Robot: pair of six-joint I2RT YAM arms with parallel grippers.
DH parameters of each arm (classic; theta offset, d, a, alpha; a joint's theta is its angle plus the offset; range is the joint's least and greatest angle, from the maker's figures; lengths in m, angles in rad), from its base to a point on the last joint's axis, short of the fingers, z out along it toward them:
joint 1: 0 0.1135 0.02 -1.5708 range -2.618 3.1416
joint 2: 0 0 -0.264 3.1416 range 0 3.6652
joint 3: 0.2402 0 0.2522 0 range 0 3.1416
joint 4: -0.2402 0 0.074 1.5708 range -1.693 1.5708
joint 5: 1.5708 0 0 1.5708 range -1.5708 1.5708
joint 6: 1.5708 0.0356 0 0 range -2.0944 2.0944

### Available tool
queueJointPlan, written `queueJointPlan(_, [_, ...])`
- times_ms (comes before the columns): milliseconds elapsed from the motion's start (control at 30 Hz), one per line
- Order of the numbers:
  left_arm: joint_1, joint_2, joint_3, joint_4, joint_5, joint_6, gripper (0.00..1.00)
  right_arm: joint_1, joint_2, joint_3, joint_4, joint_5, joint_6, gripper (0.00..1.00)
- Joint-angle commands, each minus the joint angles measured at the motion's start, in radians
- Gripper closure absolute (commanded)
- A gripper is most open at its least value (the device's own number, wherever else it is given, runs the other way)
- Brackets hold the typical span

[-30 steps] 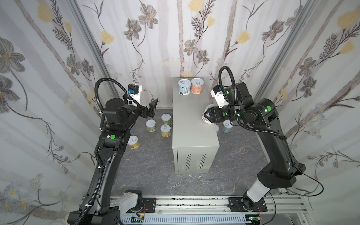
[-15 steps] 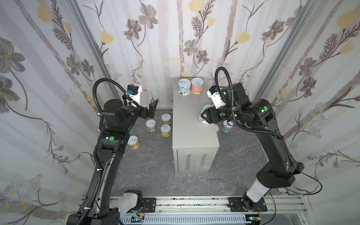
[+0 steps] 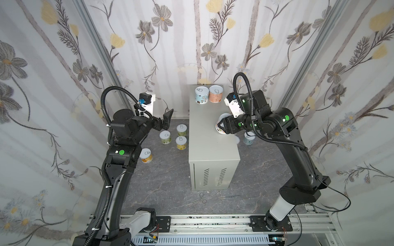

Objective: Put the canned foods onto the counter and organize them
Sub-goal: 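Lift the pink can with the right gripper up over the cabinet top, then carry the pink can toward the light-blue and orange cans with the right gripper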

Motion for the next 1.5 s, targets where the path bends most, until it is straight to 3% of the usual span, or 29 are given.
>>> queueJointPlan(0, [0.000,0.000,-0.001,0.009,0.011,0.002,0.00,0.000,0.005,-0.002,-0.006,-0.005,-0.012,0.28])
queueJointPlan(700, [-0.001,-0.009,-0.005,-0.001,0.019,0.003,0.00,0.001,0.012,-0.008,-0.005,-0.013,-0.013,0.23])
queueJointPlan(1067, [-0.001,-0.018,-0.013,-0.001,0.021,0.003,0.00,0.025,-0.007,-0.014,0.009,0.023,-0.031,0.15])
queueJointPlan(1167, [0.000,-0.021,-0.015,-0.001,0.020,0.003,0.00,0.049,-0.062,-0.118,0.082,0.034,-0.057,0.09])
queueJointPlan(1267, [-0.001,-0.022,-0.008,-0.011,0.023,0.003,0.00,0.061,-0.192,-0.335,0.235,0.042,-0.080,0.05])
queueJointPlan(1467, [-0.001,-0.020,-0.003,-0.013,0.026,0.002,0.00,0.074,-0.370,-0.625,0.465,0.070,-0.062,0.04])
